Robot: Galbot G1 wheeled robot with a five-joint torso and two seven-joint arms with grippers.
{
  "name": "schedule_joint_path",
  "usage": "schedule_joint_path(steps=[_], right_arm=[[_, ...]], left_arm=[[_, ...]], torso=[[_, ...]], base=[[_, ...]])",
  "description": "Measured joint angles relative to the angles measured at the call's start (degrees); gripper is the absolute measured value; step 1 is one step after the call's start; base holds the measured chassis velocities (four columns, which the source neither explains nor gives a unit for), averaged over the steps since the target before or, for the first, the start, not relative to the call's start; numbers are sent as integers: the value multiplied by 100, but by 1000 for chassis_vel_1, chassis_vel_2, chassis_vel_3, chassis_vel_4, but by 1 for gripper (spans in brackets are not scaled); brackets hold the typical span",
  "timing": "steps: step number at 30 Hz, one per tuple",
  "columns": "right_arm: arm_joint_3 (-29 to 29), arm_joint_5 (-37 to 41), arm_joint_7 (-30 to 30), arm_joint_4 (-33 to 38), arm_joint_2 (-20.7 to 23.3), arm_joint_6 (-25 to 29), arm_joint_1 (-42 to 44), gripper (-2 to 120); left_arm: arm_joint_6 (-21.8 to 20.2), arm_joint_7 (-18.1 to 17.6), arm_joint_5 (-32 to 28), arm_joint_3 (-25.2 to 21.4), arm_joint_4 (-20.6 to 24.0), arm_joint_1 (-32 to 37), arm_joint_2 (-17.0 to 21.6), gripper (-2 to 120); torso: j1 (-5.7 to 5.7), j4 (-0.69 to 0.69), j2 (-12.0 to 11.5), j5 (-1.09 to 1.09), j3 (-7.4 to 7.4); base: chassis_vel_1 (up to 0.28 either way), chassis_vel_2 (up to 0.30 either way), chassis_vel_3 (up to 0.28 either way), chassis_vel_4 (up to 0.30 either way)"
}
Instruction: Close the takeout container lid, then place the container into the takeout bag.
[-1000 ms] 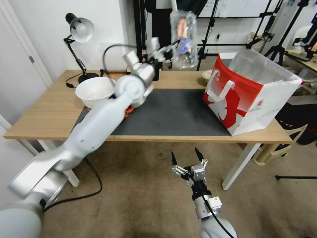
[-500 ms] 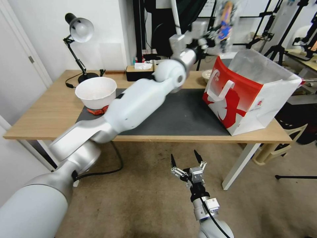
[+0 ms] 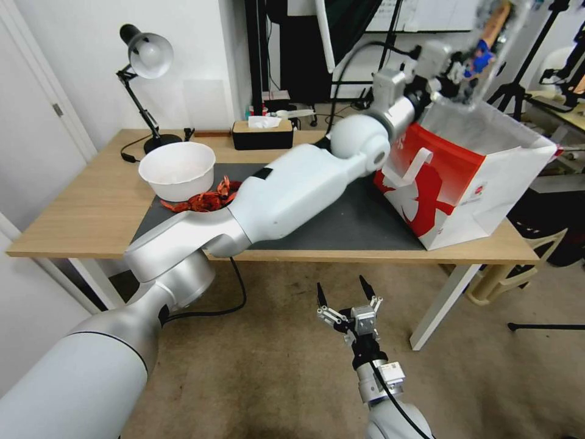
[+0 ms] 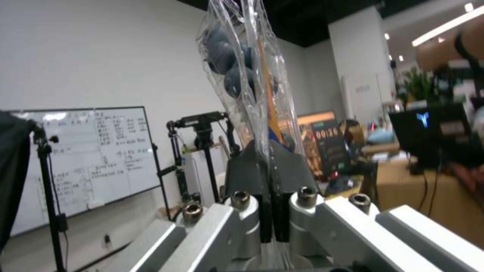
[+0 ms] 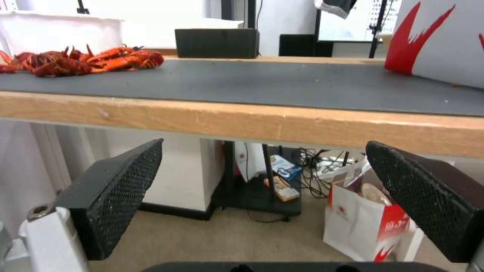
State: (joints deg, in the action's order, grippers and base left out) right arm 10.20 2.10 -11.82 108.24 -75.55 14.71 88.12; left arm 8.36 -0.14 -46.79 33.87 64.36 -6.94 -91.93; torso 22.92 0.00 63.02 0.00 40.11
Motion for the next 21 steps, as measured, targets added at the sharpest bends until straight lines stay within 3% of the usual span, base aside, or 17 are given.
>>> schedule_joint_path(steps=[4, 7, 12, 14, 17, 19, 21], right_arm=[[2, 30, 0, -34, 22, -4, -25, 100], [-4, 55, 0, -51, 25, -10, -45, 100], [-23, 65, 6, -60, 8, -14, -54, 100], [-23, 75, 8, -60, 14, -14, -54, 100], [-22, 79, 8, -58, 22, -14, -56, 100], [-21, 87, 9, -35, 34, -20, -64, 100], [-21, 88, 8, -33, 39, -26, -69, 100]], left_arm=[[58, 45, 356, 178, -58, 6, -5, 1], [58, 34, 407, 225, -102, -9, -18, 10], [46, -26, 438, 235, -241, -43, -17, 30], [-14, -115, 385, 225, -158, -16, -17, 42], [-48, -149, 352, 220, -105, 4, -18, 45], [-101, -230, 243, 196, 30, 48, 43, 59], [-139, -290, 153, 173, 97, 67, 98, 64]], torso=[[0, 0, 0, 0, 0], [0, -1, 0, 0, 0], [1, 1, 0, 0, 0], [1, 1, 0, 0, 0], [0, 0, 0, -1, 0], [0, -3, 1, 0, -1], [0, -1, 1, 0, -1]], base=[[0, 0, 0, 0], [0, 0, 0, 0], [0, 0, 0, 0], [0, 0, 0, 0], [0, 0, 0, 0], [0, 0, 0, 0], [0, 0, 0, 0]])
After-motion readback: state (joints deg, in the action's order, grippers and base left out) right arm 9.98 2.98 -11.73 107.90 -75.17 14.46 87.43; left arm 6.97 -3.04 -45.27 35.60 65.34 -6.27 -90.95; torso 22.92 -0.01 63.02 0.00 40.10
